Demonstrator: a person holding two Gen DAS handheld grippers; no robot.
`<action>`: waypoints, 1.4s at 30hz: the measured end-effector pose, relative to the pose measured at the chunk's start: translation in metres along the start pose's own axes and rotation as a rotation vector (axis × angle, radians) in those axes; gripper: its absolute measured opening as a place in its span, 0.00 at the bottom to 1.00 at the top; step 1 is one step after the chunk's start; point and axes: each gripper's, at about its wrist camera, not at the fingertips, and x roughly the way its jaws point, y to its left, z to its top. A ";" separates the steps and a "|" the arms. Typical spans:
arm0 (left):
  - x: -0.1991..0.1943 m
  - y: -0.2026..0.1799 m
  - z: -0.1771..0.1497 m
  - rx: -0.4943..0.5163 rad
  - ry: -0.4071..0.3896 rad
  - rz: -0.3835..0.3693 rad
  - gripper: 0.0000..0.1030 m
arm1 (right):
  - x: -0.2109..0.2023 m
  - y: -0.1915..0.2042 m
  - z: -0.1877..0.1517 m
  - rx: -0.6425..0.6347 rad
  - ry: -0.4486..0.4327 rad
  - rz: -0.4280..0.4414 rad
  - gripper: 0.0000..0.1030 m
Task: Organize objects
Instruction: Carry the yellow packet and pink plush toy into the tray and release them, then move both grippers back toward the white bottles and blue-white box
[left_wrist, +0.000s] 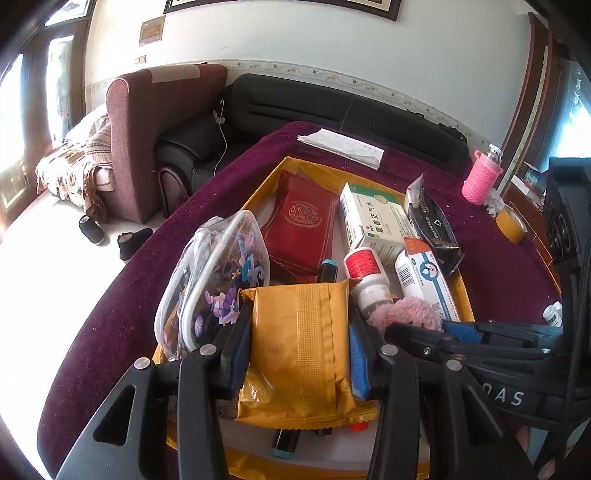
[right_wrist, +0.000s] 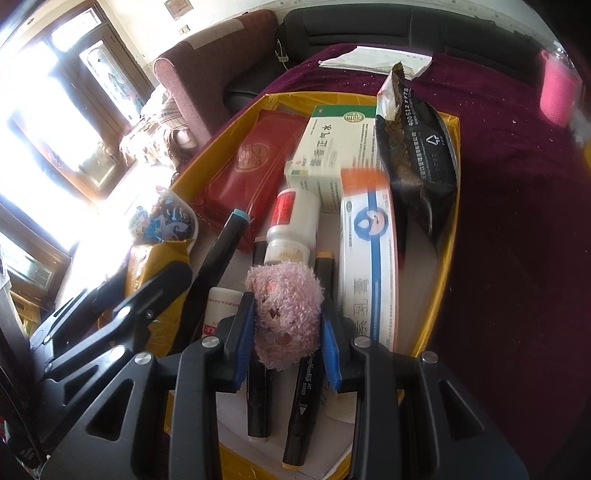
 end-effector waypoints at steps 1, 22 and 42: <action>0.000 0.000 0.000 0.000 0.001 0.001 0.39 | 0.001 0.000 -0.001 0.000 0.003 -0.002 0.30; -0.039 -0.015 0.005 0.035 -0.063 0.068 0.63 | -0.030 -0.005 -0.007 0.044 -0.054 0.049 0.42; -0.084 -0.087 -0.012 0.210 -0.105 0.121 0.65 | -0.090 -0.042 -0.039 0.109 -0.176 0.087 0.50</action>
